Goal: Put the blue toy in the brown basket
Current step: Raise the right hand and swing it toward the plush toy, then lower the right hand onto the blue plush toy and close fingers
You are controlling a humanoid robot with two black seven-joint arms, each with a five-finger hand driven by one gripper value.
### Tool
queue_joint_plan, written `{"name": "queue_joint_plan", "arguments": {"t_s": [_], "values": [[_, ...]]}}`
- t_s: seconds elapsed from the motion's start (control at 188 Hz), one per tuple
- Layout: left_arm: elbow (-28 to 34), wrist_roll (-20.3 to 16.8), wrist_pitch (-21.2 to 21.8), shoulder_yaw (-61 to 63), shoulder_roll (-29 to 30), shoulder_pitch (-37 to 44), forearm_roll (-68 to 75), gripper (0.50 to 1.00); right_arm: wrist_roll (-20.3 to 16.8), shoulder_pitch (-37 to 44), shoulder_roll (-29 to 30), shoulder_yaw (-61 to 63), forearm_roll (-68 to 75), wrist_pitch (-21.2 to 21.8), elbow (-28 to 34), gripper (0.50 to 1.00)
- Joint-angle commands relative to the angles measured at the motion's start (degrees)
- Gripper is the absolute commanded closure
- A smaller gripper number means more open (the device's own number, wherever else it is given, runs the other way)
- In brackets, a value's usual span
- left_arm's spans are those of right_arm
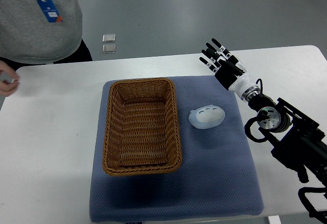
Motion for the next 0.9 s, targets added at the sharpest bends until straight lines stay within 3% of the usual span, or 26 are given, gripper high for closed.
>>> {"name": "queue_joint_plan", "arguments": {"t_s": [0.0,0.298,0.441,0.606,0.713,0.894], "values": [[-0.1,0.0,-0.1,0.0,0.0,0.0,0.0,0.500,0.0,0.2,-0.1,0.0,0.0,0.0,0.0,0.587],[-0.1,-0.1,-0.1,-0.2,0.0,0.0,0.0,0.500,-0.7,1.5,-0.7,-1.8,-2.7,-0.4,2.7,0.587],[-0.1,0.0,-0.1,-0.1,0.0,0.0,0.0,0.500,-2.5,7.9,-5.2,-9.5,-12.6,-0.7,2.9,0.587],[-0.1,0.0,-0.1,-0.2,0.0,0.0,0.0,0.500,-5.5,20.5,-11.7,-23.8,-24.8,1.5,3.6,0.587],[-0.1,0.0,-0.1,-0.2,0.0,-0.1,0.0,0.500,-9.2,28.6,-16.0,-36.4,-32.2,3.5,8.4,0.587],[-0.1,0.0,-0.2,-0.2,0.0,-0.1,0.0,0.500,-14.9,41.7,-23.1,-55.6,-36.3,5.7,22.4,0.587]]}}
